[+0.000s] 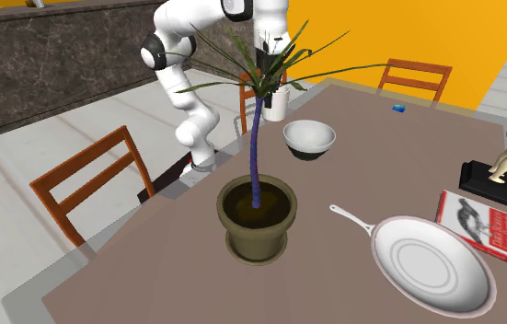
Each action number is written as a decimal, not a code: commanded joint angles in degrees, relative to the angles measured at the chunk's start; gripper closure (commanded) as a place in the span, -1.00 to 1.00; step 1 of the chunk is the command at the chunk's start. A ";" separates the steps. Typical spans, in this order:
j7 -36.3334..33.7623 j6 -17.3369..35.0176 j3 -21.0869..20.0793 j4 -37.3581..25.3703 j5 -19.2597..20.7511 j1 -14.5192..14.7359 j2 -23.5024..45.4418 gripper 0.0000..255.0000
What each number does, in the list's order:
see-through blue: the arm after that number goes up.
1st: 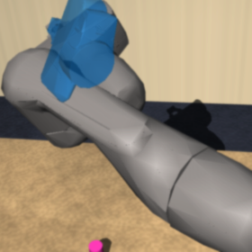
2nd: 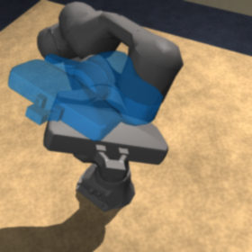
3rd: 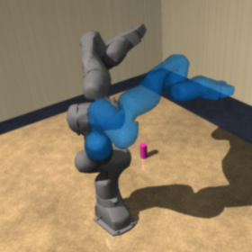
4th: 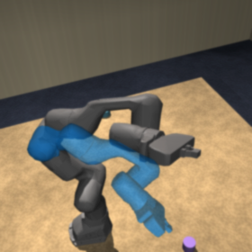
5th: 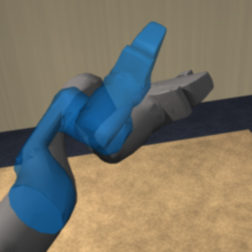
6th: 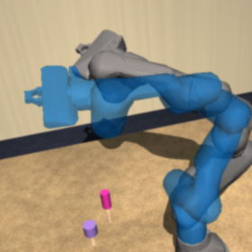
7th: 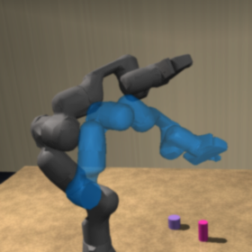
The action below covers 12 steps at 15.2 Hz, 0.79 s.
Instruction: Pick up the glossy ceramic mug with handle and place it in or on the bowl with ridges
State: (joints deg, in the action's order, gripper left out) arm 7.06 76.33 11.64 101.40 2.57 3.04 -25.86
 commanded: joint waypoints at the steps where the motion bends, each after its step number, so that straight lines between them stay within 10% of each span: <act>1: -2.28 0.31 -1.50 -2.40 -1.14 0.82 2.74 1.00; 12: -11.09 0.35 -6.77 -17.88 -4.46 4.32 18.19 1.00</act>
State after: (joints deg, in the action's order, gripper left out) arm -3.57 76.24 5.12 83.47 -1.80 7.18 -8.01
